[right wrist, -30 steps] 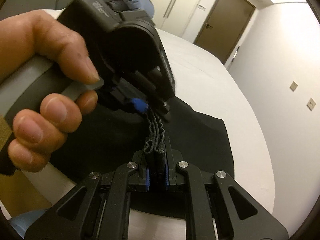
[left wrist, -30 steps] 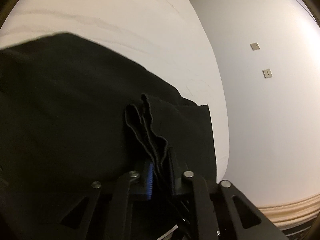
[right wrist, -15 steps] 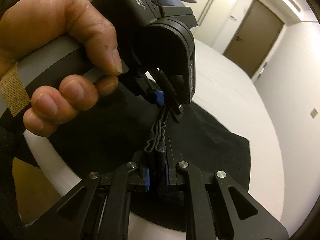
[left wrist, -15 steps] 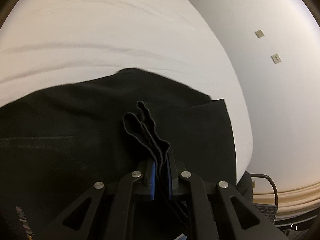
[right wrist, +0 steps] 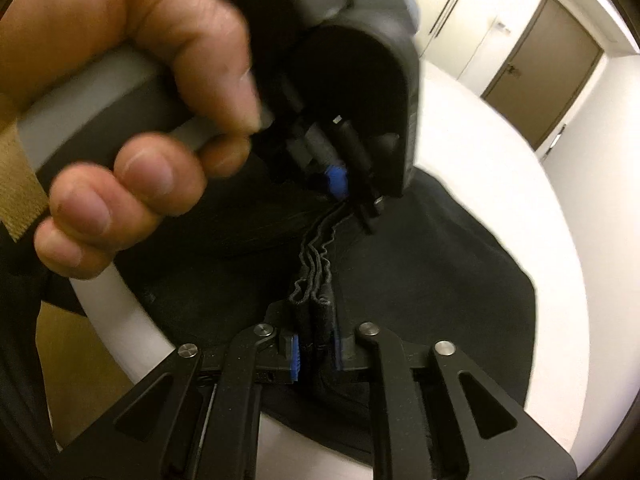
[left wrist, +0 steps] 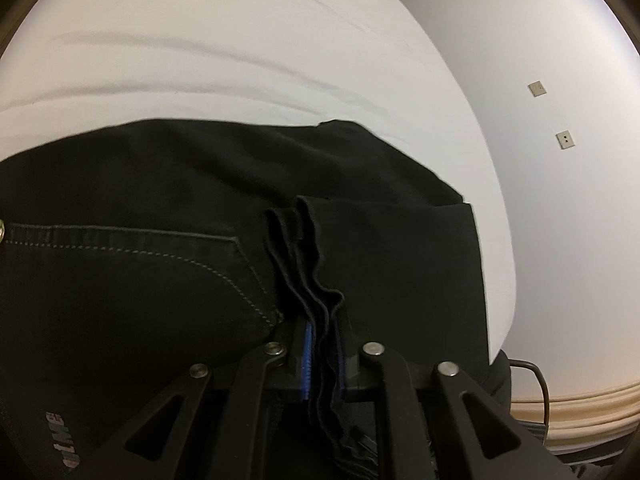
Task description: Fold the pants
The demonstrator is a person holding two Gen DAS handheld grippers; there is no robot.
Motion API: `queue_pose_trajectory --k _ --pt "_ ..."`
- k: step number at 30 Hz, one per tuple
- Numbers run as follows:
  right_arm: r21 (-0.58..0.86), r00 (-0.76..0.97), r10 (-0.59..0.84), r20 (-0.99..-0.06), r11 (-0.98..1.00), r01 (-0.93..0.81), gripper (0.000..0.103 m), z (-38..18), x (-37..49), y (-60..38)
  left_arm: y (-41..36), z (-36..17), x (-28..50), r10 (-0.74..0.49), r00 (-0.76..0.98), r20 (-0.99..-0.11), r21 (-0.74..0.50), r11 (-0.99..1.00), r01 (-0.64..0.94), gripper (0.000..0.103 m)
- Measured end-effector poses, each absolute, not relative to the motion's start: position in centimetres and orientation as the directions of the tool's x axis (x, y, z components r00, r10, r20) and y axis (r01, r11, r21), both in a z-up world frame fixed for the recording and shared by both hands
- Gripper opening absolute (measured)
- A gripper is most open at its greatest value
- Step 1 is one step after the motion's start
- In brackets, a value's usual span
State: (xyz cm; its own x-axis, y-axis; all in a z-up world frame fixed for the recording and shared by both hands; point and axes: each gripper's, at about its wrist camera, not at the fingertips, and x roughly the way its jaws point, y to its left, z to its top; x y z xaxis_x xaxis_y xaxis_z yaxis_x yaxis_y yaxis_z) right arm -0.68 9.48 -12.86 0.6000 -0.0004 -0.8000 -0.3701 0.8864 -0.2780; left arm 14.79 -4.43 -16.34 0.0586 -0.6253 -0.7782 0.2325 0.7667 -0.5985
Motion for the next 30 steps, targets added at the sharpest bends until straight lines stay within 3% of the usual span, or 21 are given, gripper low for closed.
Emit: queue_pose_trajectory --k 3,5,6,8,9,12,14,15,16,19,26,30 --pt "-0.197 0.565 0.029 -0.824 0.921 -0.335 0.014 -13.4 -1.6 8.8 -3.9 -16.2 14.8 -0.632 0.071 -0.772 -0.604 0.764 0.228 0.014" --pt "-0.120 0.540 0.083 -0.838 0.936 -0.331 0.019 -12.9 -2.4 7.6 -3.2 -15.2 14.5 -0.609 0.108 -0.786 -0.575 0.783 0.235 0.024" --pt "-0.050 0.513 0.138 -0.848 0.941 -0.335 0.027 -12.4 -2.9 6.4 -2.9 -14.6 14.3 -0.595 0.131 -0.793 -0.557 0.795 0.240 0.027" --pt "0.067 0.485 0.228 -0.845 0.943 -0.327 0.046 -11.6 -3.2 3.8 -2.0 -13.0 13.7 -0.528 0.224 -0.819 -0.479 0.845 0.239 0.051" --pt "0.144 0.472 0.283 -0.835 0.940 -0.309 0.050 -11.2 -4.5 2.3 -1.5 -12.1 13.2 -0.502 0.264 -0.823 -0.446 0.861 0.246 0.052" --pt "0.381 0.420 0.450 -0.788 0.892 -0.242 0.050 -10.1 -7.3 -2.7 -2.3 -9.8 10.9 -0.449 0.351 -0.822 -0.349 0.883 0.313 0.052" --pt "0.503 0.425 0.529 -0.735 0.845 -0.182 0.049 -8.4 -6.4 -5.7 -3.7 -9.1 9.2 -0.423 0.383 -0.821 -0.286 0.886 0.365 0.052" --pt "0.558 0.434 0.558 -0.708 0.818 -0.142 0.040 -8.4 -5.7 -8.5 -4.7 -9.1 8.3 -0.408 0.390 -0.826 -0.249 0.883 0.397 0.052" --pt "0.591 0.449 0.570 -0.688 0.799 -0.109 0.024 -8.7 -5.4 -12.1 -5.7 -9.4 7.4 -0.394 0.391 -0.832 -0.215 0.879 0.426 0.049" --pt "0.683 0.520 0.586 -0.622 0.730 -0.005 0.013 -9.4 -2.7 -20.5 -7.7 -11.0 5.3 -0.354 0.374 -0.857 -0.156 0.871 0.466 0.034" --pt "0.819 0.477 0.710 -0.519 0.572 0.040 0.012 -13.9 6.8 -29.8 -7.0 -13.3 3.1 -0.320 0.370 -0.872 -0.136 0.885 0.445 0.030" --pt "0.834 0.423 0.738 -0.525 0.546 0.081 0.012 -19.4 12.0 -32.3 -6.6 -13.4 2.7 -0.311 0.368 -0.876 -0.125 0.885 0.449 0.030"
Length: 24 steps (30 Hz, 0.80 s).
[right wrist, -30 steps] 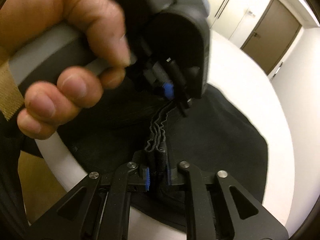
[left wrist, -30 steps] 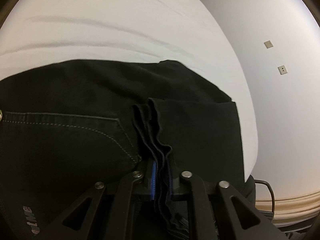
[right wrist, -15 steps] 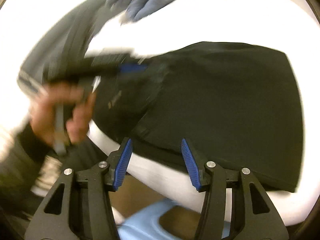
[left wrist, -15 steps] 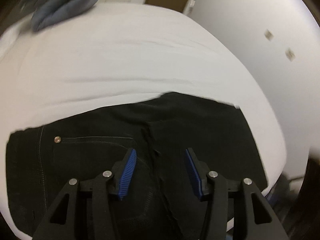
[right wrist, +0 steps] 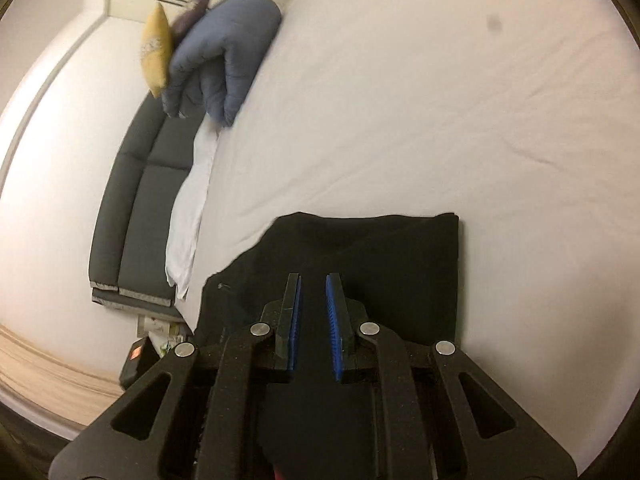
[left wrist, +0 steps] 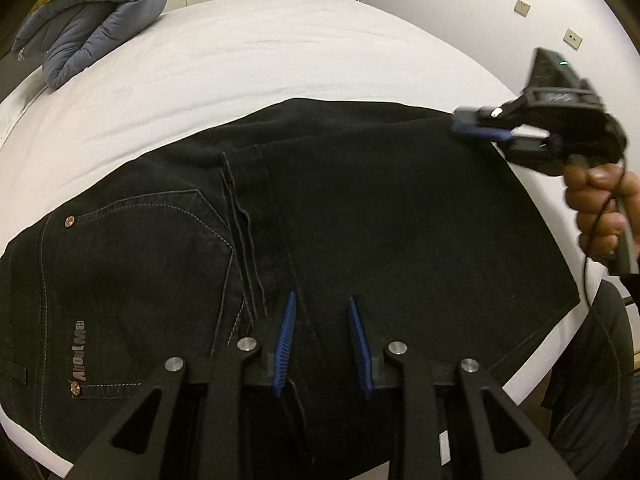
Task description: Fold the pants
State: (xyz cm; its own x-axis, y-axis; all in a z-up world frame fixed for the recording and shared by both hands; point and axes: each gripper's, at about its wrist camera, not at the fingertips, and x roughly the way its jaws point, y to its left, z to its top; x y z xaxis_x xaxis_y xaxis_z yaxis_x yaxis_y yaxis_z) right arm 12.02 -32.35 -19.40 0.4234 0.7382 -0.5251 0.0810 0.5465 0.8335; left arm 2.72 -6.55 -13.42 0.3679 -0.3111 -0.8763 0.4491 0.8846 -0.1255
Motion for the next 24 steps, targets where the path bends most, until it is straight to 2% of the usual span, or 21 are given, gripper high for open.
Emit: queue_pose_trajectory --k 2,3,5,10,14,18,20,22,24 --pt "0.814 0.366 0.738 -0.566 0.570 0.109 0.010 -21.6 14.9 -31.3 -6.9 -13.4 2.6 -0.318 0.365 -0.875 -0.136 0.886 0.444 0.029" --pt "0.818 0.360 0.745 -0.562 0.565 0.107 0.010 -23.8 16.2 -31.0 -6.9 -13.5 2.7 -0.325 0.363 -0.873 -0.147 0.886 0.439 0.029" --pt "0.835 0.372 0.760 -0.533 0.543 0.088 0.010 -23.5 16.4 -30.3 -6.2 -13.6 2.8 -0.343 0.356 -0.869 -0.174 0.886 0.430 0.028" --pt "0.862 0.353 0.792 -0.498 0.498 0.098 0.010 -24.9 10.2 -30.8 -4.6 -13.8 4.1 -0.357 0.349 -0.867 -0.197 0.887 0.418 0.023" --pt "0.857 0.313 0.805 -0.504 0.512 0.060 0.010 -21.2 3.1 -25.4 -4.0 -13.9 4.1 -0.358 0.354 -0.864 -0.196 0.887 0.419 0.022" --pt "0.859 0.295 0.810 -0.506 0.505 0.087 0.010 -21.1 -1.2 -24.3 -4.5 -13.5 3.7 -0.359 0.357 -0.863 -0.200 0.889 0.411 0.022" --pt "0.836 0.251 0.800 -0.546 0.541 0.093 0.009 -20.2 -2.8 -23.9 -5.0 -13.4 3.9 -0.363 0.360 -0.859 -0.205 0.890 0.407 0.022" --pt "0.771 0.219 0.743 -0.632 0.633 0.078 0.009 -19.4 -3.5 -23.6 -4.8 -13.4 3.8 -0.368 0.364 -0.855 -0.211 0.890 0.405 0.022" --pt "0.791 0.275 0.753 -0.598 0.609 0.055 0.009 -17.5 -3.4 -24.2 -4.9 -13.8 3.7 -0.373 0.368 -0.852 -0.218 0.891 0.397 0.022"
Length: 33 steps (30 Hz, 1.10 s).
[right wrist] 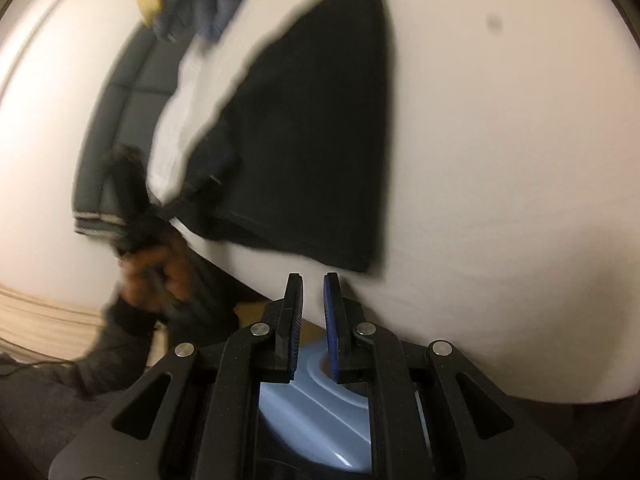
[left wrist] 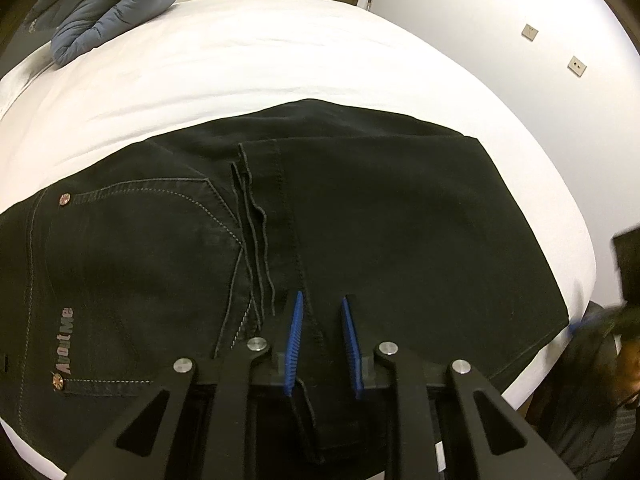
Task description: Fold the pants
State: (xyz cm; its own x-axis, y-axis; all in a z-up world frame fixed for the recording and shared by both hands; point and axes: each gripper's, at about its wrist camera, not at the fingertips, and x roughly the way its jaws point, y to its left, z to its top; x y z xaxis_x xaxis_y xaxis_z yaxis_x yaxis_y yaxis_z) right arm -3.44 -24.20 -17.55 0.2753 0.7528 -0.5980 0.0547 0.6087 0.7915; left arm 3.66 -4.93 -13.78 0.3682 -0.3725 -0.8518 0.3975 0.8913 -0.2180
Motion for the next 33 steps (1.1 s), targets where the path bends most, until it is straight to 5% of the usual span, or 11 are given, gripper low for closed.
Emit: queue_pose_trajectory --k 7,11,12,15,20,22,31,32,33 --pt "0.906 0.420 0.837 -0.351 0.417 -0.075 0.012 -12.9 4.2 -22.8 -3.8 -13.2 3.4 -0.408 0.379 -0.831 -0.276 0.893 0.355 0.022" --pt "0.890 0.376 0.811 -0.449 0.445 0.102 0.012 -18.1 9.4 -19.6 -2.2 -12.9 3.4 -0.481 0.388 -0.786 -0.375 0.871 0.319 0.023" --pt "0.833 0.334 0.764 -0.552 0.520 0.186 0.007 -20.4 10.2 -18.7 -1.7 -12.6 3.3 -0.493 0.395 -0.775 -0.392 0.865 0.313 0.025" --pt "0.812 0.364 0.728 -0.582 0.546 0.205 0.000 -22.0 10.3 -17.8 0.7 -10.9 2.0 -0.466 0.477 -0.745 -0.377 0.884 0.276 0.050" --pt "0.837 0.407 0.740 -0.536 0.528 0.143 0.026 -18.5 9.1 -16.2 8.9 -7.7 -0.9 -0.410 0.634 -0.656 -0.461 0.882 0.094 0.066" --pt "0.871 0.429 0.769 -0.474 0.482 0.098 0.057 -17.0 9.2 -14.4 12.8 -7.4 -2.1 -0.380 0.678 -0.629 -0.531 0.847 -0.018 0.066" --pt "0.924 0.345 0.857 -0.382 0.362 0.124 0.056 -18.3 13.4 -5.5 23.2 -11.2 -5.1 -0.352 0.727 -0.589 -0.728 0.622 -0.288 0.069" --pt "0.910 0.328 0.849 -0.415 0.386 0.152 0.052 -19.0 13.6 -5.3 23.6 -11.8 -4.9 -0.365 0.724 -0.585 -0.744 0.597 -0.300 0.070" --pt "0.880 0.299 0.827 -0.475 0.436 0.192 0.034 -20.3 13.9 -4.7 24.1 -12.4 -4.8 -0.375 0.722 -0.582 -0.757 0.575 -0.311 0.070"
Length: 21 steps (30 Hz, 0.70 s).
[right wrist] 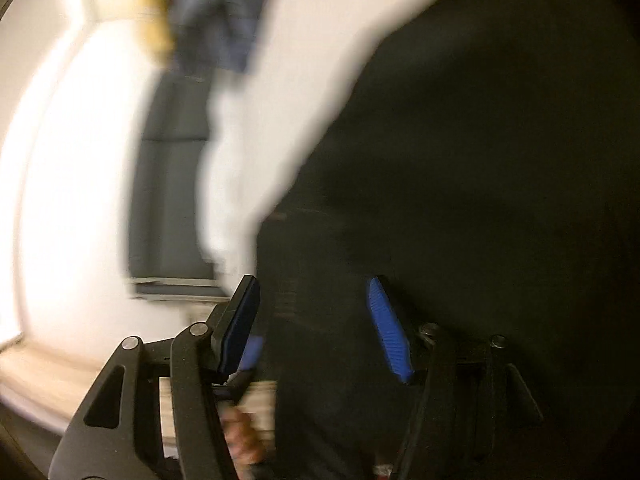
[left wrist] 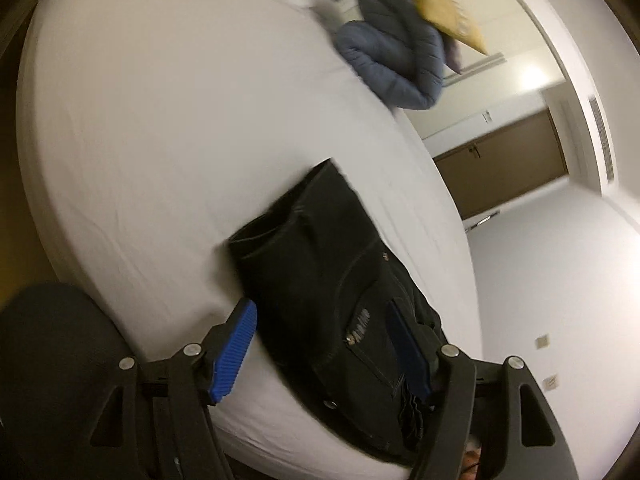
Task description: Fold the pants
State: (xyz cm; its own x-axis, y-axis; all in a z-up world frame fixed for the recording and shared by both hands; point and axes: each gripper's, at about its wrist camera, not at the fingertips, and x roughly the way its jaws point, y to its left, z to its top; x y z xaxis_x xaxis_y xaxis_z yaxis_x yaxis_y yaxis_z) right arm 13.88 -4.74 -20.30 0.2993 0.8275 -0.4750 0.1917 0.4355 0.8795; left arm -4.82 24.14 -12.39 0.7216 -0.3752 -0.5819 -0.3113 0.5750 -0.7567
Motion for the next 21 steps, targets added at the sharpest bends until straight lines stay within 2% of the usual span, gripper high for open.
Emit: queue_pose_trajectory --k 1,4,6,12,14,15,16,17,18,19,21 --pt "0.868 0.297 0.816 -0.497 0.455 0.201 0.024 -20.9 14.0 -4.7 24.5 -13.0 -4.6 -0.383 0.717 -0.583 -0.765 0.554 -0.327 0.070" --pt "0.873 0.292 0.826 -0.483 0.429 0.229 0.026 -21.0 14.2 -4.6 25.6 -13.9 -4.5 -0.388 0.718 -0.578 -0.786 0.501 -0.361 0.070" --pt "0.856 0.278 0.810 -0.516 0.479 0.195 0.027 -19.6 14.3 -4.0 25.4 -14.4 -4.3 -0.396 0.722 -0.568 -0.797 0.482 -0.363 0.070" --pt "0.896 0.263 0.856 -0.444 0.433 0.102 0.027 -17.2 15.5 -0.9 25.7 -15.2 -2.6 -0.432 0.718 -0.545 -0.824 0.435 -0.364 0.070" --pt "0.896 0.238 0.864 -0.444 0.437 0.084 0.031 -16.9 16.4 0.6 25.7 -15.6 -1.5 -0.449 0.716 -0.534 -0.834 0.417 -0.360 0.070" --pt "0.889 0.223 0.861 -0.457 0.451 0.082 0.043 -17.1 16.9 1.5 25.7 -15.7 -1.2 -0.456 0.715 -0.531 -0.837 0.414 -0.358 0.068" --pt "0.879 0.210 0.853 -0.477 0.468 0.093 0.058 -17.6 17.4 2.1 25.7 -15.8 -0.9 -0.458 0.712 -0.531 -0.838 0.411 -0.361 0.063" --pt "0.867 0.205 0.842 -0.499 0.486 0.111 0.061 -18.1 17.7 2.9 25.7 -15.9 -0.8 -0.462 0.710 -0.531 -0.839 0.404 -0.365 0.051" --pt "0.856 0.199 0.833 -0.517 0.500 0.131 0.060 -19.0 17.9 3.0 25.8 -16.1 -0.9 -0.469 0.705 -0.533 -0.839 0.399 -0.369 0.043" --pt "0.860 0.194 0.839 -0.509 0.485 0.158 0.060 -19.9 18.1 3.0 25.7 -16.5 -0.9 -0.479 0.696 -0.534 -0.840 0.392 -0.374 0.028" --pt "0.874 0.218 0.848 -0.483 0.452 0.177 0.059 -20.7 17.9 2.2 25.8 -16.8 -1.2 -0.481 0.696 -0.534 -0.841 0.389 -0.376 0.025"
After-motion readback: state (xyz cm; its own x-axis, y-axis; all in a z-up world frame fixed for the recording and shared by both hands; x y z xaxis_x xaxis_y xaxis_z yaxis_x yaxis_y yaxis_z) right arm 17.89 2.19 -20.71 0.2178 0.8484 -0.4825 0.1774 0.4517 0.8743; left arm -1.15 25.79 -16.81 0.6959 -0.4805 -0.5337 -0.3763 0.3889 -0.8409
